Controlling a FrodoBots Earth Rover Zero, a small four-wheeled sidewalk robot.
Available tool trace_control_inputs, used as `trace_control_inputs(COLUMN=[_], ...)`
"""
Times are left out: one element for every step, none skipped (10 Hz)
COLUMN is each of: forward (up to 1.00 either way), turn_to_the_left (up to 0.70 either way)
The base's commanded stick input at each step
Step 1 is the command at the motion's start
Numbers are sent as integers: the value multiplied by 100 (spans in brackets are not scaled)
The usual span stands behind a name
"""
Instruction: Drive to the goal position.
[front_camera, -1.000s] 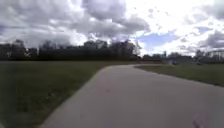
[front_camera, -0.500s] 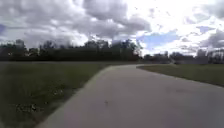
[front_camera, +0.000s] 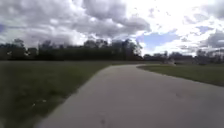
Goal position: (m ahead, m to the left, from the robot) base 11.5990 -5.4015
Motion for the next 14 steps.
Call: trace_control_inputs(forward=[100, 100, 100, 100, 100, 100, 100, 100, 100, 100, 100, 100, 100, 100], turn_to_the_left=[0, 0, 0, -4, -14, -2, 0, 0, 0, 0, 0, 0, -11, 0])
